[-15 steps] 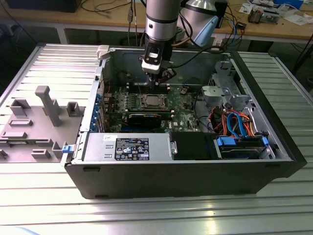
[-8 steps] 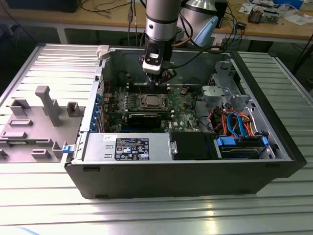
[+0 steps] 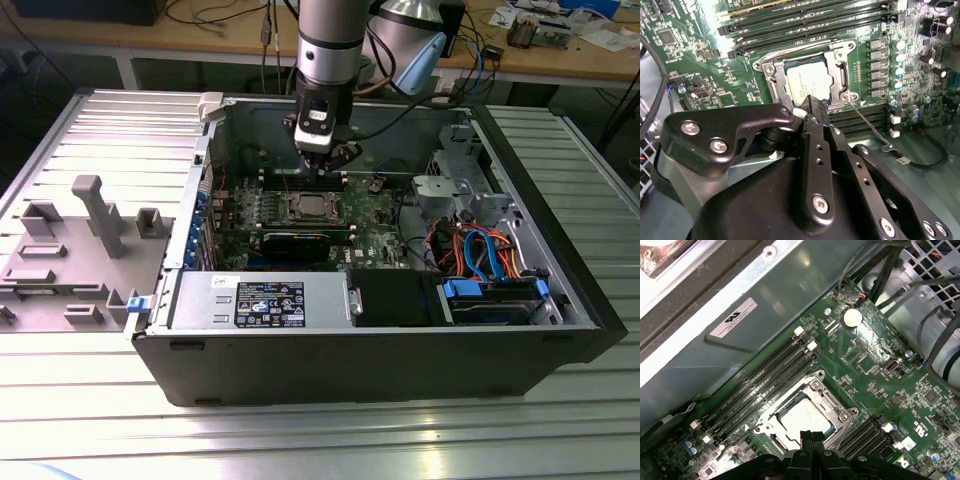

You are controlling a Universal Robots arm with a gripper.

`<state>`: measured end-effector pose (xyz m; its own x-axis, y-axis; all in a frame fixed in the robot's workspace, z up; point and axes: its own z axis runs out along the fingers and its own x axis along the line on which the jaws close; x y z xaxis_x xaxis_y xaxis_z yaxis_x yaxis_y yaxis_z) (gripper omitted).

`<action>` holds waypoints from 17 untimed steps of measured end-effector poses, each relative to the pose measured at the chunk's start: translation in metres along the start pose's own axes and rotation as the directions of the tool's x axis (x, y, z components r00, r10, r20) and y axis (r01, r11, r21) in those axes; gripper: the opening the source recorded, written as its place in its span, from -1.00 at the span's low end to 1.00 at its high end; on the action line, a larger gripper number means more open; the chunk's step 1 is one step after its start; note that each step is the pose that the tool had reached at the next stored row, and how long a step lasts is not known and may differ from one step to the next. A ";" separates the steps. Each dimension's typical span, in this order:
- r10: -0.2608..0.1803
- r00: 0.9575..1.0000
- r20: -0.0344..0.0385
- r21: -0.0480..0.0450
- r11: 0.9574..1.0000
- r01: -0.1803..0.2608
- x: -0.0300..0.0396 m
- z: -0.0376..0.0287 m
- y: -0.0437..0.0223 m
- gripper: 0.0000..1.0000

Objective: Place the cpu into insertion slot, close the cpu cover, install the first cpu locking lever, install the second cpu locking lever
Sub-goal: 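Install the first cpu locking lever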

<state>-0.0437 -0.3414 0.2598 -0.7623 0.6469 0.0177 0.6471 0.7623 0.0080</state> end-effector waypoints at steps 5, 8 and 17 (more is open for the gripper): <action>-0.097 0.995 0.001 0.000 0.995 0.097 -0.0001 0.0003 -0.0001 -0.79; -0.137 0.991 0.005 -0.002 0.991 0.137 -0.0008 0.0003 -0.0010 -0.79; -0.231 0.973 0.009 -0.004 0.973 0.231 -0.0009 0.0006 -0.0041 -0.79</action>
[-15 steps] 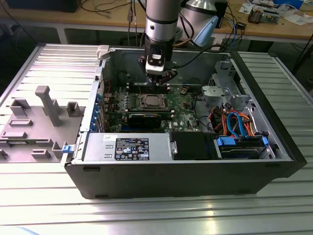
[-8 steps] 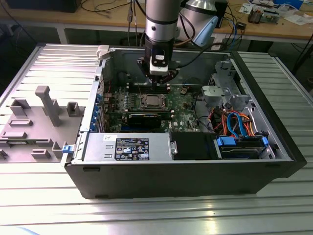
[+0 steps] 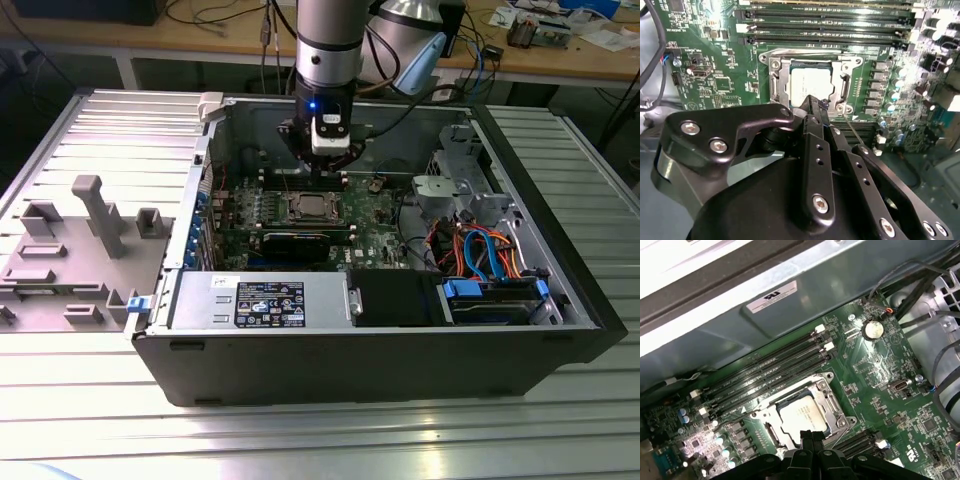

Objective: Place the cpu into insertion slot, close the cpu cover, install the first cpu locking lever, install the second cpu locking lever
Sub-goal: 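Install the first cpu locking lever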

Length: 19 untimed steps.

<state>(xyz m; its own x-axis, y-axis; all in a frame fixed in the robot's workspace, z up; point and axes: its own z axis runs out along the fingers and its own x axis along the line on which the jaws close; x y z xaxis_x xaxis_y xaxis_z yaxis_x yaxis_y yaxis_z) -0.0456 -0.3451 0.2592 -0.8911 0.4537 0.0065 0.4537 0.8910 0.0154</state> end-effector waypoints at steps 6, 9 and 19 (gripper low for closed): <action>-0.051 0.999 -0.001 0.000 0.999 0.051 0.0025 0.0001 -0.0016 -0.79; -0.102 0.995 -0.002 0.001 0.995 0.102 0.0026 0.0001 -0.0016 -0.79; -0.332 0.943 -0.005 0.001 0.943 0.332 0.0024 0.0013 -0.0018 -0.79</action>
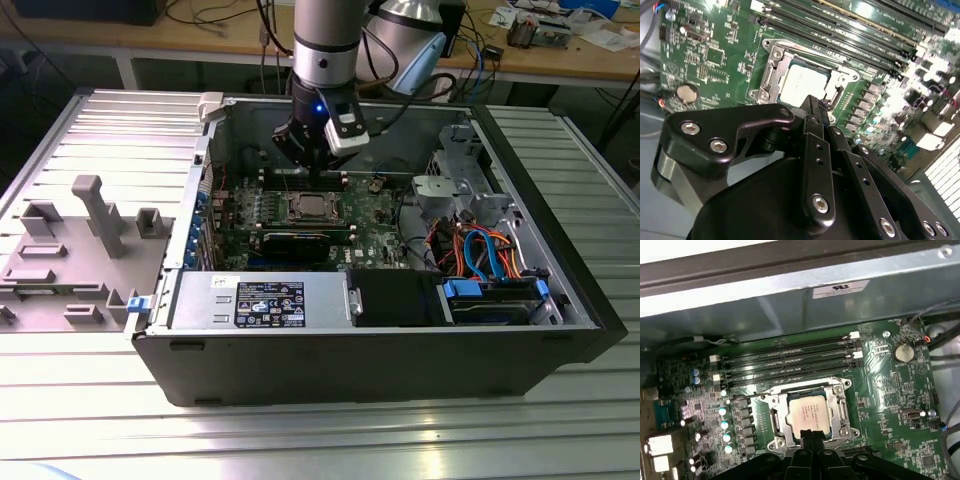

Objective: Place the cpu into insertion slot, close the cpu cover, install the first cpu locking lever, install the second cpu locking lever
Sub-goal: 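Install the first cpu locking lever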

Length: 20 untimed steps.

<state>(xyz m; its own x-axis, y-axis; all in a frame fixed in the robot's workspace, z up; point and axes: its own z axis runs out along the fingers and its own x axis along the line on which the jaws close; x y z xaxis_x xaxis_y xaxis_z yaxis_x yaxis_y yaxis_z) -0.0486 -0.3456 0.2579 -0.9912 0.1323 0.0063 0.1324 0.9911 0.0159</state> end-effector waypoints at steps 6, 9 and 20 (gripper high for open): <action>-0.030 1.000 0.004 -0.005 1.000 0.030 0.0033 0.0000 -0.0021 -0.79; -0.050 0.999 0.003 -0.006 0.999 0.050 0.0057 0.0002 -0.0024 -0.79; -0.083 0.996 0.012 -0.006 0.997 0.083 0.0199 0.0004 -0.0043 -0.79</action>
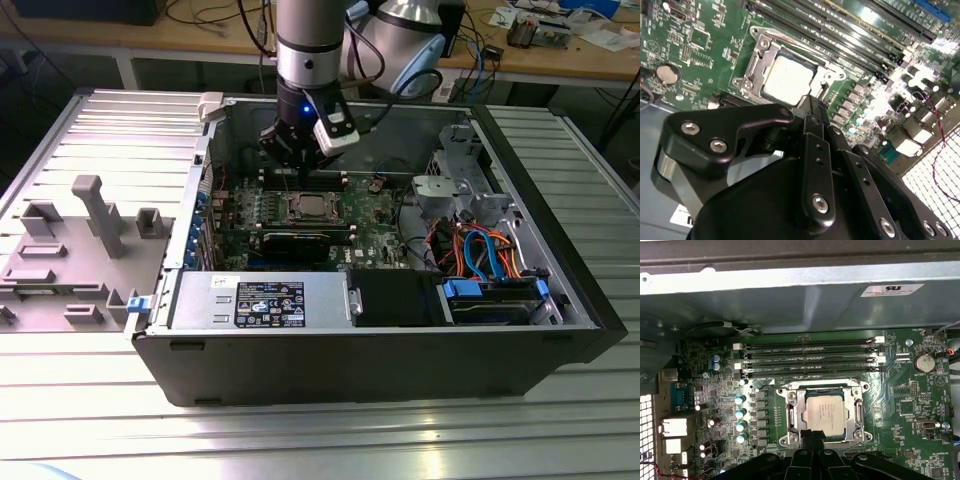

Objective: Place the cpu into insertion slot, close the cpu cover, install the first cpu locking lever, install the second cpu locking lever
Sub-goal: 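Install the first cpu locking lever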

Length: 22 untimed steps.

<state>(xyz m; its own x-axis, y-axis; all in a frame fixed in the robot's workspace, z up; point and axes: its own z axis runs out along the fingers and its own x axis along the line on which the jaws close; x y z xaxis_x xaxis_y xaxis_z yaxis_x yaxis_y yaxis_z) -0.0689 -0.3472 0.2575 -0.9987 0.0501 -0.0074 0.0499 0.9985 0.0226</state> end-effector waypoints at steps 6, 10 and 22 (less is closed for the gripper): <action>-0.009 1.000 0.013 -0.001 1.000 0.009 0.0075 -0.0001 -0.0004 -0.79; -0.012 1.000 0.014 -0.001 1.000 0.012 0.0156 -0.0001 -0.0008 -0.79; -0.008 1.000 0.014 -0.001 1.000 0.008 0.0368 0.0000 -0.0003 -0.79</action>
<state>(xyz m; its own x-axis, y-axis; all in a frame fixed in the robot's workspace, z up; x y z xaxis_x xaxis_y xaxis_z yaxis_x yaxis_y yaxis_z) -0.1057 -0.3456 0.2573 -0.9988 0.0428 -0.0219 0.0423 0.9988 0.0234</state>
